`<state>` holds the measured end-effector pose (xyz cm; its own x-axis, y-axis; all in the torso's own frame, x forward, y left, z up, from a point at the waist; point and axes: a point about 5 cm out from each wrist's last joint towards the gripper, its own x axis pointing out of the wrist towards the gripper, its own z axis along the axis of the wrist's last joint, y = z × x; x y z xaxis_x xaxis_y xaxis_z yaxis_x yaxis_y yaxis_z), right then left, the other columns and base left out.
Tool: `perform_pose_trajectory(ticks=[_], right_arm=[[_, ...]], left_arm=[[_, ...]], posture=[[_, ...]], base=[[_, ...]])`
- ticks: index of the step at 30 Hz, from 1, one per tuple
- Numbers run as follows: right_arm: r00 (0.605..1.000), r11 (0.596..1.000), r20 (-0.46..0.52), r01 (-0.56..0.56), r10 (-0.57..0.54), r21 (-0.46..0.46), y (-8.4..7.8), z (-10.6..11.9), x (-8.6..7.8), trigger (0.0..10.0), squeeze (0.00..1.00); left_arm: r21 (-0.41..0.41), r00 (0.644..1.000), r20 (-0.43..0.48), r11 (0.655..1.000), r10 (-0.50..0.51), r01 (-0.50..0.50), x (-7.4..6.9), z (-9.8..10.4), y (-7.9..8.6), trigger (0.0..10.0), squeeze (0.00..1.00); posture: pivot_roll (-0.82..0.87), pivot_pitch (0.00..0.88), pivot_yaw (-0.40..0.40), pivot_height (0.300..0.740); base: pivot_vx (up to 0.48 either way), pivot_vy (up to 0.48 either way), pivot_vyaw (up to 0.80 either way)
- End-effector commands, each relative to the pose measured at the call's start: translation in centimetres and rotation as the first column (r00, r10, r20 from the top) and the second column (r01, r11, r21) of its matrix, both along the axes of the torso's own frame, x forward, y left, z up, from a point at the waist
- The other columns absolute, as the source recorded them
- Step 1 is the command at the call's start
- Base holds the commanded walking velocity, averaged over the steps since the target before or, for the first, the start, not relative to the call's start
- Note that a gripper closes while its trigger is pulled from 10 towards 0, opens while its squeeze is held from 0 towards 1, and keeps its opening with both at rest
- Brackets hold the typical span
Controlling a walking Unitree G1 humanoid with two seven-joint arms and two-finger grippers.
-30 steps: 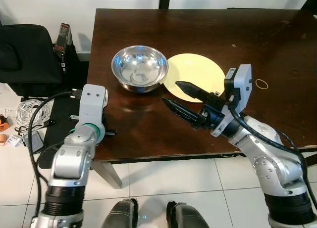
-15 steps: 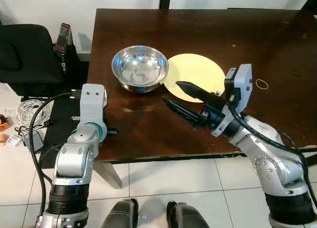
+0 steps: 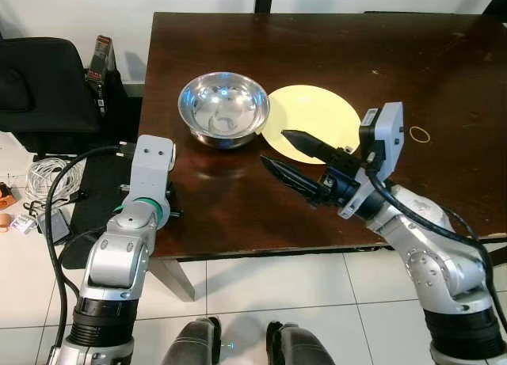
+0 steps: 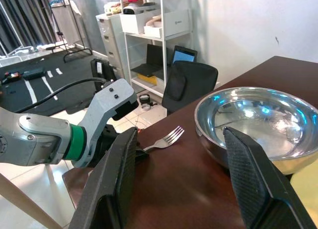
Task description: Setting the table
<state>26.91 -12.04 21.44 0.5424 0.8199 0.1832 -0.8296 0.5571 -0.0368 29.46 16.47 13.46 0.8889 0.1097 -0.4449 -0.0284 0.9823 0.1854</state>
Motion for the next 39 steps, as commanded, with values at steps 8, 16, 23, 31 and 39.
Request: perform_pose_trajectory(ticks=[8,16,23,31,39], right_arm=[[1.000,1.000,0.000,0.000,0.000,0.002,-0.1,0.1,0.0,10.0,0.00],[0.999,0.999,0.002,0.037,-0.037,0.010,-0.4,0.1,0.1,10.0,0.00],[0.880,0.865,-0.039,0.472,-0.472,0.170,-3.6,-0.1,2.5,10.0,0.00],[0.618,0.580,-0.118,0.776,-0.777,0.247,-6.9,-1.3,2.5,10.0,0.00],[0.526,0.479,-0.139,0.836,-0.839,0.268,-8.6,-1.4,2.5,10.0,0.00]], left_arm=[[0.008,0.999,0.006,0.999,0.043,-0.043,-0.2,-0.2,0.3,10.0,0.00],[0.020,0.945,0.322,0.998,0.052,-0.062,0.7,5.2,1.5,10.0,0.00],[0.107,0.832,0.553,0.994,-0.042,-0.021,1.1,9.9,2.4,10.0,0.00],[0.092,0.741,0.660,0.992,-0.125,0.086,1.9,12.2,0.8,10.0,0.00],[0.080,0.695,0.700,0.985,-0.163,0.151,2.7,12.9,-0.3,10.0,0.00]], posture=[[0.07,0.105,0.030,0.740],[0.08,0.100,0.020,0.740],[0.09,0.089,0.011,0.740],[0.06,0.052,0.034,0.740],[0.05,0.031,0.037,0.740]], base=[[0.000,0.000,0.00],[0.000,0.000,0.00],[0.000,0.000,0.00],[0.000,0.000,0.00],[0.000,0.000,0.00]])
